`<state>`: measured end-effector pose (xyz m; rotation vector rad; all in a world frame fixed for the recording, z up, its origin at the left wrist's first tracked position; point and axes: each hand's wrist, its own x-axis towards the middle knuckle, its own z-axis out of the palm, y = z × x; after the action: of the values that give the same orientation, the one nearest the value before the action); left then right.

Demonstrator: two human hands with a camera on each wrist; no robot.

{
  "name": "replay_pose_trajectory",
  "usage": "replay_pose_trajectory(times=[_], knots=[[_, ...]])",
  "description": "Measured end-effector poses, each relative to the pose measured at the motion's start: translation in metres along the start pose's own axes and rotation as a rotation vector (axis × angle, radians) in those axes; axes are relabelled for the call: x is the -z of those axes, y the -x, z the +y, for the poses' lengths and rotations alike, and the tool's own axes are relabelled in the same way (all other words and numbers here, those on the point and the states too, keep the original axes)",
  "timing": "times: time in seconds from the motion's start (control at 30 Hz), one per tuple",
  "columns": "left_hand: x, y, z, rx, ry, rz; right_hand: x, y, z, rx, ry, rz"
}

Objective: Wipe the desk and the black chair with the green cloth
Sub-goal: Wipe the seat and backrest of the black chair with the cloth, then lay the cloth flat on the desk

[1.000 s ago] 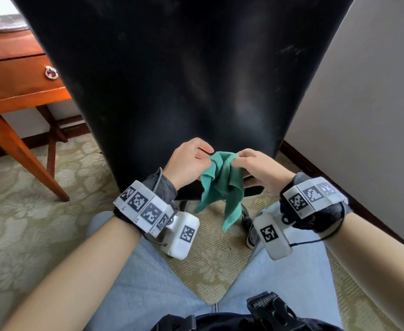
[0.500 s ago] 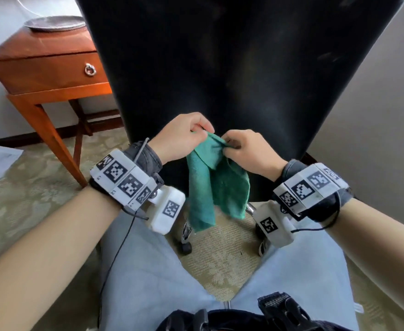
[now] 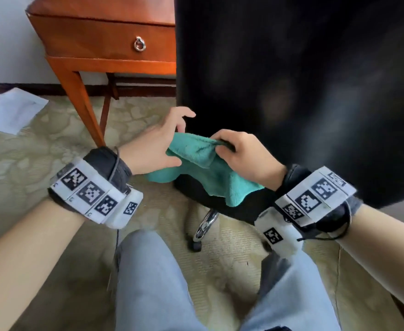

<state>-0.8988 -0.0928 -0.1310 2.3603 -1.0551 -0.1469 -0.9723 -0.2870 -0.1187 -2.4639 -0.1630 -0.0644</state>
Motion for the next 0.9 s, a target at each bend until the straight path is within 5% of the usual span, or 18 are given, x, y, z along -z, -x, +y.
replay_pose_trajectory(times=[0.17, 0.4, 0.57, 0.67, 0.77, 0.9], knots=[[0.092, -0.007, -0.043, 0.088, 0.228, -0.036, -0.002, -0.072, -0.068, 0.065, 0.010, -0.100], [0.228, -0.001, -0.097, 0.171, 0.522, -0.193, -0.005, -0.166, -0.163, -0.166, -0.084, -0.138], [0.298, -0.009, -0.124, 0.410, 0.614, 0.041, 0.008, -0.227, -0.236, -0.344, -0.290, -0.158], [0.333, -0.026, -0.138, 0.474, 0.564, 0.200, 0.022, -0.271, -0.267, -0.391, -0.390, -0.292], [0.359, -0.051, -0.159, 0.507, 0.529, 0.329, 0.051, -0.325, -0.281, -0.308, -0.155, -0.452], [0.382, -0.093, -0.186, 0.491, 0.610, 0.373, 0.086, -0.388, -0.278, -0.238, 0.137, -0.342]])
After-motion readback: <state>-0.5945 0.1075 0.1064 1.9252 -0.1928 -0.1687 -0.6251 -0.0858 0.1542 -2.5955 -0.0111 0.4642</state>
